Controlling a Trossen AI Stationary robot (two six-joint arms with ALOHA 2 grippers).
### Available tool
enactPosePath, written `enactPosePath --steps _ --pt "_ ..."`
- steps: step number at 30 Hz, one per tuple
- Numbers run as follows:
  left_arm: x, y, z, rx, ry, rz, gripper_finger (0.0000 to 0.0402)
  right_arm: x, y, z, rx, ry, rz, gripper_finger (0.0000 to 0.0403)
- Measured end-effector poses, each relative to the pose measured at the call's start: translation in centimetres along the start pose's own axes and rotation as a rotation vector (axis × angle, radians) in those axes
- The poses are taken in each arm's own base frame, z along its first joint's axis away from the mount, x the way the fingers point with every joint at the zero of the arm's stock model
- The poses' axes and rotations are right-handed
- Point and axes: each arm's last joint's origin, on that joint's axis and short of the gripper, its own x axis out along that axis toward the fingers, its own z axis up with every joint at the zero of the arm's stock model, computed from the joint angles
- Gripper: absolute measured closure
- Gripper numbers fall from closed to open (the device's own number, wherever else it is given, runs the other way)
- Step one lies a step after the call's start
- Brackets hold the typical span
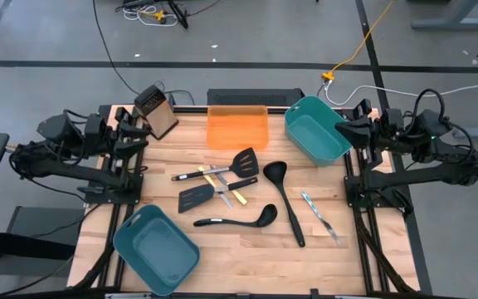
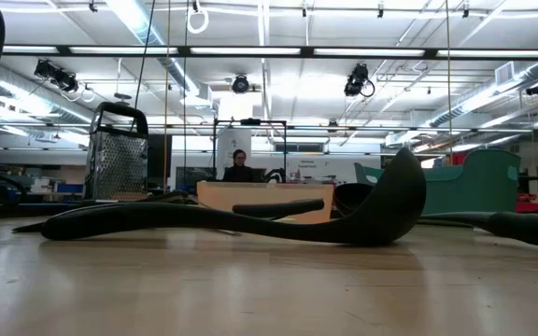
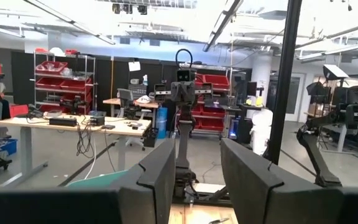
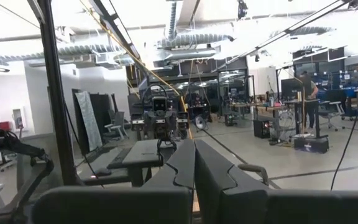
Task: Pick & Place Kitchen Items
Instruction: Put the right black ladle into the blue bin
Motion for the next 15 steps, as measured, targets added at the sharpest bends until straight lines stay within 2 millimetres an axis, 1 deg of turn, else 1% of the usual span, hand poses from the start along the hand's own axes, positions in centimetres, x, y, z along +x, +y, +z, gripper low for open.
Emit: enactPosePath --steps 8,15 --pt "0.42 -0.14 1.09 0.008 0.015 0.000 0.0268 0.36 0.05 0.34 0.003 0.000 0.000 0.0396" --pt "0.48 -0.15 1.13 0.013 0.015 0.000 0.0268 0.36 0.06 0.35 -0.003 0.000 0.003 0.0396"
